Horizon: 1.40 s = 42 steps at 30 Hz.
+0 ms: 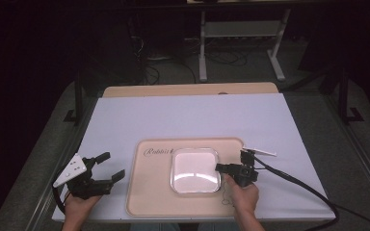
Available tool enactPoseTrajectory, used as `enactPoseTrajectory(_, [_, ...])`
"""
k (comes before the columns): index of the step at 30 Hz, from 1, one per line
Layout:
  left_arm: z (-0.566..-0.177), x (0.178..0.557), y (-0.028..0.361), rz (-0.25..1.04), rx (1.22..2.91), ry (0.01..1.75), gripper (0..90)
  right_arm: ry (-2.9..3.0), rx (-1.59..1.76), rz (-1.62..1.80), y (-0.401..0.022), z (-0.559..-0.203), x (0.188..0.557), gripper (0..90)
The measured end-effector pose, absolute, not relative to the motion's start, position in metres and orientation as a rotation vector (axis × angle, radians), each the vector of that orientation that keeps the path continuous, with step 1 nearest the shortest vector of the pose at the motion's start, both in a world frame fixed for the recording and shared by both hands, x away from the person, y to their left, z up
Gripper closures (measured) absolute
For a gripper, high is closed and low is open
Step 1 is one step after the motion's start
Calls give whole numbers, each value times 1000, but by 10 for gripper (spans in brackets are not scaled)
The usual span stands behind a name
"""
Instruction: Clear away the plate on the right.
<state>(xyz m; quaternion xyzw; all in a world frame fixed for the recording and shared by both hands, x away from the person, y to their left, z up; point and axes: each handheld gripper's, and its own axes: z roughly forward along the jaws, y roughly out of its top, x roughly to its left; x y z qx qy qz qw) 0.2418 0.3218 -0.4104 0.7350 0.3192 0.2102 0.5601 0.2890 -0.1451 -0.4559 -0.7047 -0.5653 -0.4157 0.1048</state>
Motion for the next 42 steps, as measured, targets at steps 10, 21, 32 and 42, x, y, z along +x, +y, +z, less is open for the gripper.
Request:
enactPoseTrajectory(10, [-410,241,322,496,1730,752,140,-1647,-2097,-1241,-147,-458,285,827])
enactPoseTrajectory(21, [-410,242,322,496,1733,751,140,-1639,-2090,-1264,-147,-459,282,820])
enactPoseTrajectory(32, [-411,242,322,496,1737,750,140,-1663,-2059,-1297,-150,-456,282,680])
enactPoseTrajectory(42, [-411,241,319,499,1752,746,140,-1787,-1955,-1448,-165,-439,285,490])
